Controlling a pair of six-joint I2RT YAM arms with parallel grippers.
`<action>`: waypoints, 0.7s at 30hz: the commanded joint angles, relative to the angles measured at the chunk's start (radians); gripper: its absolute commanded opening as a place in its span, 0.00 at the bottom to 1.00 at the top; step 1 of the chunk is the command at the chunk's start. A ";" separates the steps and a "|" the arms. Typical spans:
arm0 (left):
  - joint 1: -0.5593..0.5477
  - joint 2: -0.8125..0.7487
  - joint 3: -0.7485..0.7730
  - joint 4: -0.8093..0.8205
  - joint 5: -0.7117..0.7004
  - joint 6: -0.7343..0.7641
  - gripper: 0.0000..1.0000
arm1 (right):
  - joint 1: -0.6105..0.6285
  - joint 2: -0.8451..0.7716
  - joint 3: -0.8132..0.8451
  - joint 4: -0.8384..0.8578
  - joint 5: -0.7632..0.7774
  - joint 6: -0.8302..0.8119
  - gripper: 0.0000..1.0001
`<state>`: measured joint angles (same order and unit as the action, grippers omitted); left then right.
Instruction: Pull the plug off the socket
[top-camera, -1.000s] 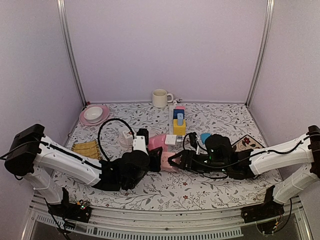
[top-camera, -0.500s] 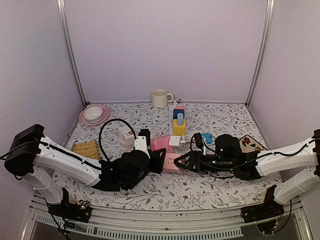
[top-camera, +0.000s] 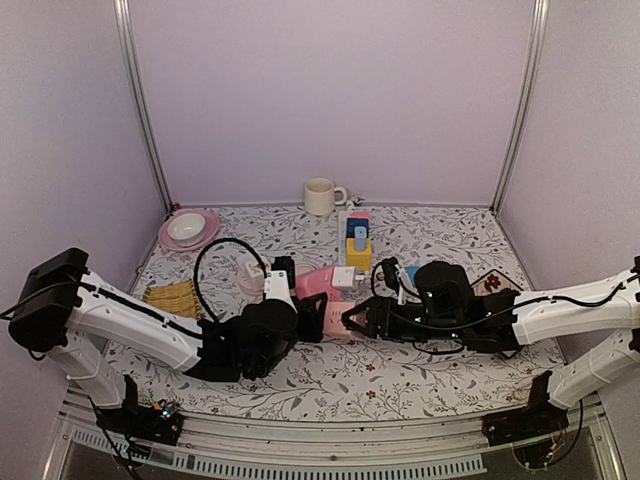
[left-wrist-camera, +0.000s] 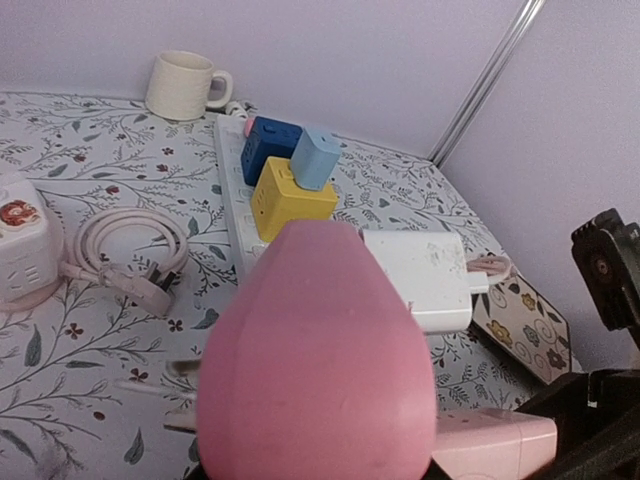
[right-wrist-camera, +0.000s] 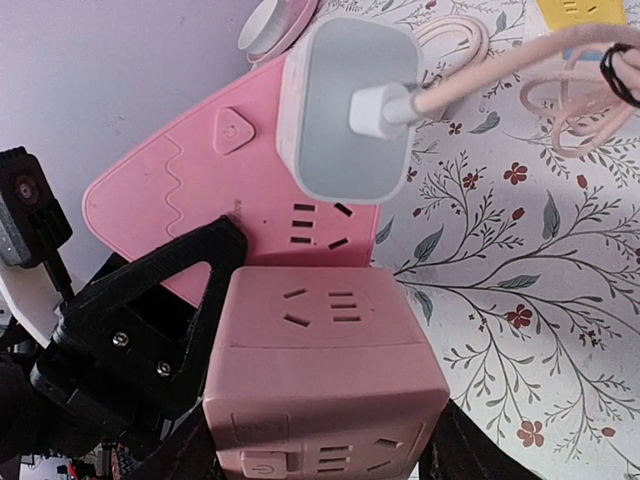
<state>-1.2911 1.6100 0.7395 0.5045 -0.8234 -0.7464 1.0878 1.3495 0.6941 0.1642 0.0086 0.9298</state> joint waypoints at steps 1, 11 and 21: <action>0.023 -0.022 -0.036 -0.108 -0.062 0.047 0.00 | -0.062 -0.142 -0.069 -0.005 -0.051 -0.114 0.05; 0.026 -0.025 -0.031 -0.106 -0.065 0.056 0.00 | -0.137 -0.239 -0.161 0.015 -0.144 -0.116 0.05; 0.028 -0.079 -0.044 -0.110 -0.058 0.068 0.00 | -0.266 -0.266 -0.193 -0.130 -0.015 -0.171 0.05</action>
<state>-1.2713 1.5837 0.6979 0.3733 -0.8513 -0.6945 0.8864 1.1210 0.5323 0.0654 -0.0566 0.7982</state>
